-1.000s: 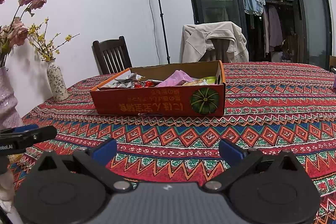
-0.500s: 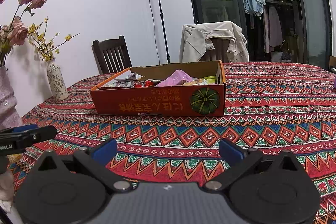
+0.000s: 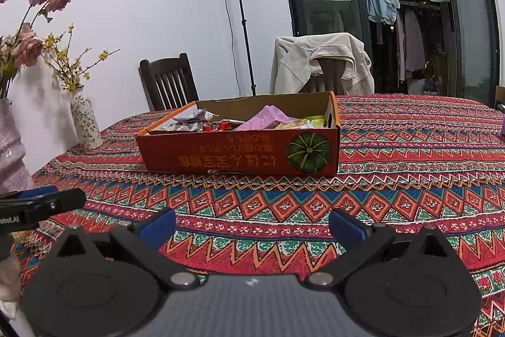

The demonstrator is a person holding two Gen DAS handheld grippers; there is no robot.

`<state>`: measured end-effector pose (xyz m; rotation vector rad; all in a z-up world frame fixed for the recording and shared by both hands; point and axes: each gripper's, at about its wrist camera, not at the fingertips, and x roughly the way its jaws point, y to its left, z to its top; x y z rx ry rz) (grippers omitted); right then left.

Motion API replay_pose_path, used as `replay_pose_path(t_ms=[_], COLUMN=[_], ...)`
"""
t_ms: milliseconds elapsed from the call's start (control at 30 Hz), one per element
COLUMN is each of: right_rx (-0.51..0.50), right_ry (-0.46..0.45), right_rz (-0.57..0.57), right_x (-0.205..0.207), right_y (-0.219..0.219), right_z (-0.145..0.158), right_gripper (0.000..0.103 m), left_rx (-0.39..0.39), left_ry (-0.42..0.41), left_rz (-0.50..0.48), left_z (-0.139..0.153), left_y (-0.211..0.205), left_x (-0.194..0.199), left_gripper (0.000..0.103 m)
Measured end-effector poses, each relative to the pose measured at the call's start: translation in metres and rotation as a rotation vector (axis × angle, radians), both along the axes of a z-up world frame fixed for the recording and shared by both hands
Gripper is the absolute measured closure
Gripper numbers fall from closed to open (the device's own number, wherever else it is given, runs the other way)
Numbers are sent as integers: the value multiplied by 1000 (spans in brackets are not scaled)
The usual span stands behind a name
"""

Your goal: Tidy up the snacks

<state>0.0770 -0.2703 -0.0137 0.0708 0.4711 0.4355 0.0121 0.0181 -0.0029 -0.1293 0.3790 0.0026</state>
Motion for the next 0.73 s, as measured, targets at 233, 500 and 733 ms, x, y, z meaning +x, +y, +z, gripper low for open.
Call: replay_pose_path(t_ms=[233,500,733], right_rx=[-2,-3,-3], right_ry=[1,4,7], right_rz=[1,0,0], right_x=[0,0,0], right_y=[0,0,0], right_z=[-1,-1,-2], right_gripper=[0,0,0], left_rx=[3,-9,-14], left_ry=[-1,1,-11], left_rz=[2,-2,-5], left_z=[-1,-2,-1], left_y=[-1,0,1], left_x=[0,0,-1], left_gripper=[0,0,0])
